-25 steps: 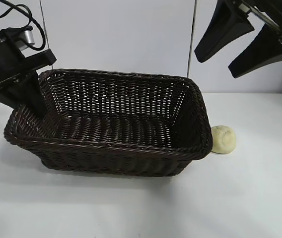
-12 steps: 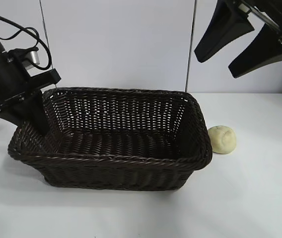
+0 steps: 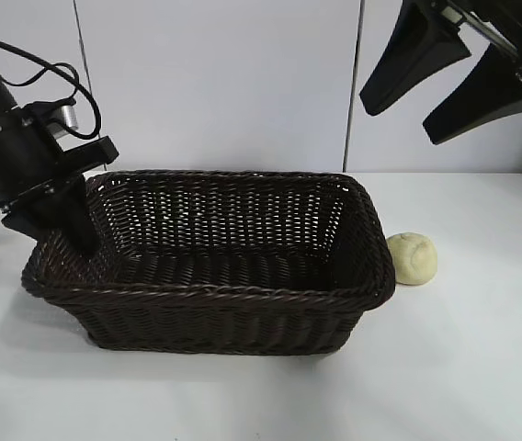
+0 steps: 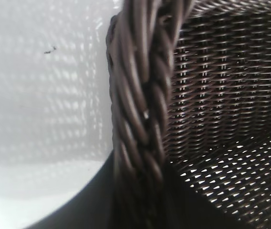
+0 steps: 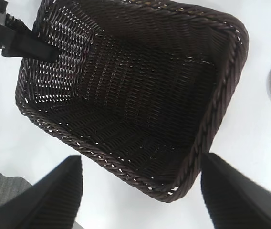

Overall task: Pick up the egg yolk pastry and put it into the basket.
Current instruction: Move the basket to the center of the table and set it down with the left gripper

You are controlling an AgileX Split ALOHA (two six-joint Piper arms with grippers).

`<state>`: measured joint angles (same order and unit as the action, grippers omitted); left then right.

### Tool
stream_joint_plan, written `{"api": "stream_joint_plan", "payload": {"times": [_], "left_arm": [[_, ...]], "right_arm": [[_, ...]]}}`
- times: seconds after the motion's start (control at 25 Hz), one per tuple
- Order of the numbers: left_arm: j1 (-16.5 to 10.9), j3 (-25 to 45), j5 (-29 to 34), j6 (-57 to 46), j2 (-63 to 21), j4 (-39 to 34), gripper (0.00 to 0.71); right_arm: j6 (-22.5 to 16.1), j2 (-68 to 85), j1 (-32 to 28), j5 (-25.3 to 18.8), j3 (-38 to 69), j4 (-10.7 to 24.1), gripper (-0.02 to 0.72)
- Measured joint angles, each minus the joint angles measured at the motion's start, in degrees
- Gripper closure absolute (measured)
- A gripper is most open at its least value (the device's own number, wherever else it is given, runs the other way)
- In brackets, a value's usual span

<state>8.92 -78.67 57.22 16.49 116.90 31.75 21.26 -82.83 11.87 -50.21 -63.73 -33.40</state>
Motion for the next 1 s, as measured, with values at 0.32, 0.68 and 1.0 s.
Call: {"api": "stream_joint_plan", "payload": {"times": [0.32, 0.68, 1.0], "left_arm": [[0.0, -7.73, 6.72, -0.06, 0.0, 0.3, 0.155], [0.0, -13.69, 11.88, -2.5, -3.25, -4.76, 0.148], [0.0, -14.03, 12.2, -6.67, -4.43, -16.46, 0.148]], "right_arm": [[0.0, 0.0, 0.0, 0.0, 0.0, 0.0, 0.197], [0.0, 0.0, 0.0, 0.06, 0.0, 0.0, 0.197], [0.0, 0.0, 0.0, 0.06, 0.0, 0.0, 0.197]]}}
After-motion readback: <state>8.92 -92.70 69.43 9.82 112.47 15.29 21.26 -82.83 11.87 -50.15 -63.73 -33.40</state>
